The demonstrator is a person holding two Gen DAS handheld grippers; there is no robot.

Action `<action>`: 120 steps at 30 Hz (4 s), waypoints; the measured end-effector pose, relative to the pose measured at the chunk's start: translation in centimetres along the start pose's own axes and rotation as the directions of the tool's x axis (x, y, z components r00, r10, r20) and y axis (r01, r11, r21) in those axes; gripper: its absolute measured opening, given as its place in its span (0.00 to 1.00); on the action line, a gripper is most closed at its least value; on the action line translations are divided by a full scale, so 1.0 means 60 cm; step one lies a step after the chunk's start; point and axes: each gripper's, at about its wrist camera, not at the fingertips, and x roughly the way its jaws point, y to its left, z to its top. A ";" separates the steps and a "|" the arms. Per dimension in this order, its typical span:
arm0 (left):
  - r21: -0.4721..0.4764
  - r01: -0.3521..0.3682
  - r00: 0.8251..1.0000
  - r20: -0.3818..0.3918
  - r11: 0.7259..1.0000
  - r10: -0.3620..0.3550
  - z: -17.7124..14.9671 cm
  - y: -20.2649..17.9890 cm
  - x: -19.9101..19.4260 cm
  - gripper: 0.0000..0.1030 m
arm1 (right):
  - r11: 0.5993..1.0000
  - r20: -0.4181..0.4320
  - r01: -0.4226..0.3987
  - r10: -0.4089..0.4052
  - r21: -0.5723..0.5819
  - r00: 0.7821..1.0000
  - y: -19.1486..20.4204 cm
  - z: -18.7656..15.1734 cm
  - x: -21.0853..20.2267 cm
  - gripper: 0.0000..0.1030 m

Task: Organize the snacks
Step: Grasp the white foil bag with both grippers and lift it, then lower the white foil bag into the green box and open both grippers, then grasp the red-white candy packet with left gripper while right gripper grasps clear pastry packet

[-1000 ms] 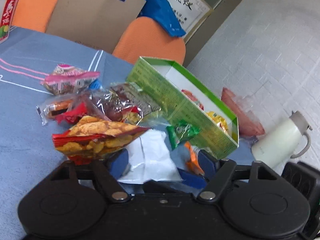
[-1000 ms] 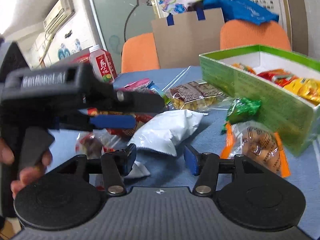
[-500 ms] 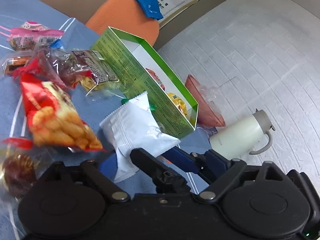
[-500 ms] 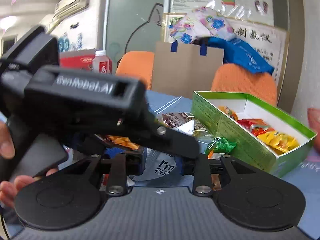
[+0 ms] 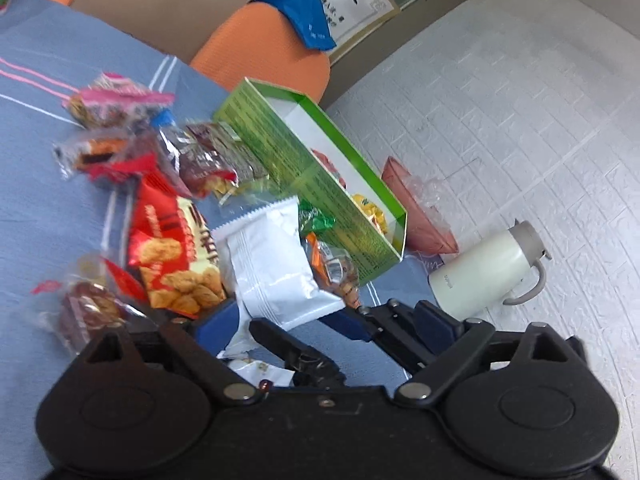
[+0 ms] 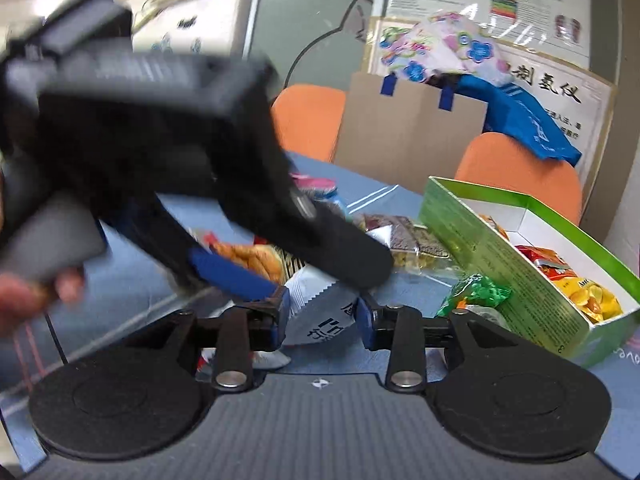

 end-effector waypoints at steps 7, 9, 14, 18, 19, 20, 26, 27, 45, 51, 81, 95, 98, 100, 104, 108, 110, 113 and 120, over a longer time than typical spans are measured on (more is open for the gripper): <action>0.041 -0.050 0.997 0.069 0.998 0.047 0.017 -0.010 -0.043 1.00 | 0.997 0.029 0.039 -0.037 -0.068 0.999 0.021 0.012 0.007 0.58; 0.050 -0.068 0.995 0.080 0.996 0.064 0.020 -0.015 -0.043 1.00 | 0.994 0.050 0.033 -0.028 -0.106 0.998 0.035 0.016 0.004 0.59; 0.101 -0.144 0.986 0.094 0.984 0.135 0.028 -0.029 -0.026 1.00 | 0.983 0.089 -0.039 0.056 -0.181 0.994 0.068 0.025 0.004 0.65; 0.205 -0.281 0.959 0.092 0.938 0.267 0.038 -0.041 0.019 1.00 | 0.976 0.094 -0.046 0.067 -0.211 0.993 0.081 0.021 0.007 0.75; 0.217 -0.305 0.952 0.069 0.927 0.297 0.041 -0.038 0.033 1.00 | 0.978 0.100 -0.054 0.076 -0.201 0.992 0.079 0.018 0.003 0.78; 0.220 -0.306 0.952 0.047 0.926 0.303 0.043 -0.032 0.045 1.00 | 0.978 0.098 -0.066 0.087 -0.200 0.991 0.076 0.015 -0.001 0.79; 0.235 -0.304 0.949 -0.009 0.923 0.315 0.037 -0.004 0.075 1.00 | 0.980 0.085 -0.114 0.129 -0.163 0.988 0.049 -0.001 -0.023 0.79; 0.216 -0.292 0.954 -0.006 0.932 0.300 0.036 0.004 0.070 1.00 | 0.983 0.084 -0.129 0.141 -0.132 0.987 0.041 -0.003 -0.028 0.79; 0.012 -0.134 0.990 -0.033 0.991 0.134 0.044 0.010 0.054 1.00 | 0.968 0.002 -0.067 0.069 0.241 0.998 -0.034 0.009 0.038 0.75; 0.043 -0.036 0.999 -0.011 0.998 0.037 0.062 -0.039 0.082 1.00 | 0.978 0.083 0.039 -0.058 0.206 0.995 -0.054 0.003 -0.012 0.65; 0.239 -0.132 0.990 0.078 0.962 0.116 0.152 -0.123 0.285 1.00 | 0.917 0.065 0.329 -0.351 0.226 0.934 -0.277 -0.014 0.019 1.00; 0.250 -0.108 0.987 0.143 0.962 0.073 0.053 -0.156 0.020 1.00 | 0.952 0.152 0.137 -0.183 0.273 0.971 -0.160 -0.025 -0.112 1.00; 0.277 -0.174 0.977 0.168 0.945 0.131 0.021 -0.148 -0.037 1.00 | 0.965 0.134 0.087 -0.123 0.248 0.983 -0.129 -0.029 -0.114 1.00; 0.294 -0.240 0.963 0.189 0.925 0.190 -0.005 -0.137 -0.063 1.00 | 0.972 0.115 0.068 -0.096 0.224 0.989 -0.107 -0.035 -0.113 1.00; 0.299 -0.323 0.944 0.177 0.898 0.280 -0.066 -0.101 -0.088 1.00 | 0.977 0.075 0.020 -0.036 0.210 0.996 -0.077 -0.043 -0.106 1.00; 0.250 -0.311 0.949 0.140 0.917 0.284 -0.107 -0.066 -0.091 1.00 | 0.987 0.041 0.022 -0.029 0.162 0.999 -0.052 -0.048 -0.101 1.00; 0.259 -0.325 0.944 0.141 0.910 0.297 -0.121 -0.061 -0.085 1.00 | 0.987 0.021 0.040 -0.044 0.156 0.999 -0.049 -0.049 -0.100 1.00; 0.256 -0.319 0.946 0.141 0.913 0.291 -0.128 -0.055 -0.075 1.00 | 0.985 0.012 0.041 -0.044 0.170 0.999 -0.050 -0.051 -0.106 1.00; 0.241 -0.308 0.950 0.137 0.920 0.282 -0.120 -0.038 -0.035 1.00 | 0.981 -0.007 0.085 -0.085 0.174 0.996 -0.053 -0.051 -0.108 1.00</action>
